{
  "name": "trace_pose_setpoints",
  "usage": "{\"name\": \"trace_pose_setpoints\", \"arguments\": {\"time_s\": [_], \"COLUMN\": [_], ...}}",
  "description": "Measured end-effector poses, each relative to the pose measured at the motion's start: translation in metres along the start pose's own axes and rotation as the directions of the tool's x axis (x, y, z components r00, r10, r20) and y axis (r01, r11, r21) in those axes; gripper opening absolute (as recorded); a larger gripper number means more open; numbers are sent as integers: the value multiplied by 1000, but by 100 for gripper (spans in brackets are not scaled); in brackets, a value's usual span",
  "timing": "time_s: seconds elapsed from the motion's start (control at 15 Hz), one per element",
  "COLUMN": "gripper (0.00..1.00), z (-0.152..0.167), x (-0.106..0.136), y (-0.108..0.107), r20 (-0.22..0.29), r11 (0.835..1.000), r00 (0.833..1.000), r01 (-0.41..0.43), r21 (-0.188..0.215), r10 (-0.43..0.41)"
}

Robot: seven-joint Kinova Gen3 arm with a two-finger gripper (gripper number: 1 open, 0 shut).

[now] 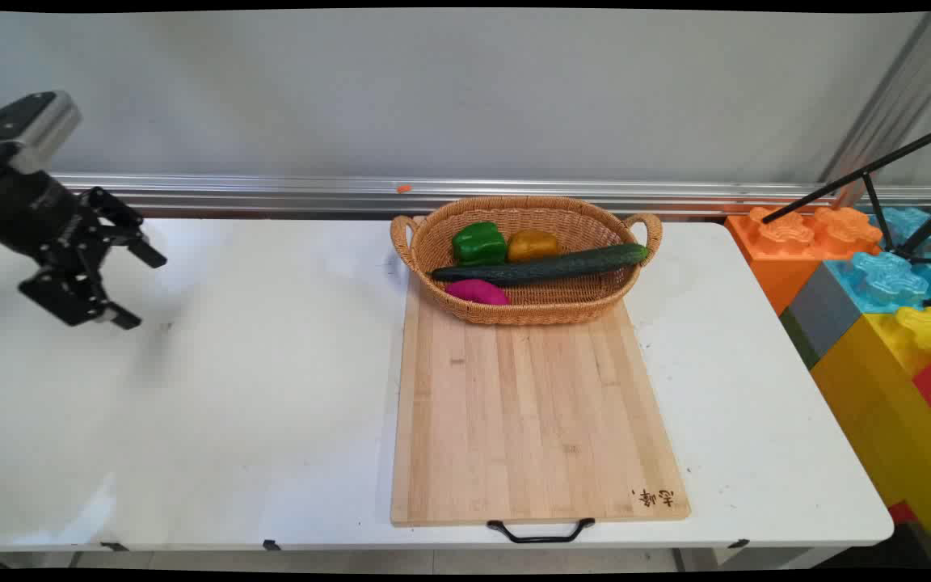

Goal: Pick up the cucumber from the vegetable basket

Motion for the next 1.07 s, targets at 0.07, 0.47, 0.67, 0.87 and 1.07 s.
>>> {"name": "trace_pose_setpoints", "arguments": {"time_s": [0.07,0.47,0.67,0.87,1.07], "gripper": [100,100,100,100,100], "z": [2,25,47,70,105], "x": [7,87,136,174,216], "y": [-2,-24,-46,-65,-85], "r20": [-7,-53,-75,-82,-86], "r11": [1000,993,987,983,981], "r00": [1000,999,997,996,996], "r01": [4,4,0,-3,-3], "r21": [19,118,160,183,196], "r10": [-4,2,12,19,21]}}
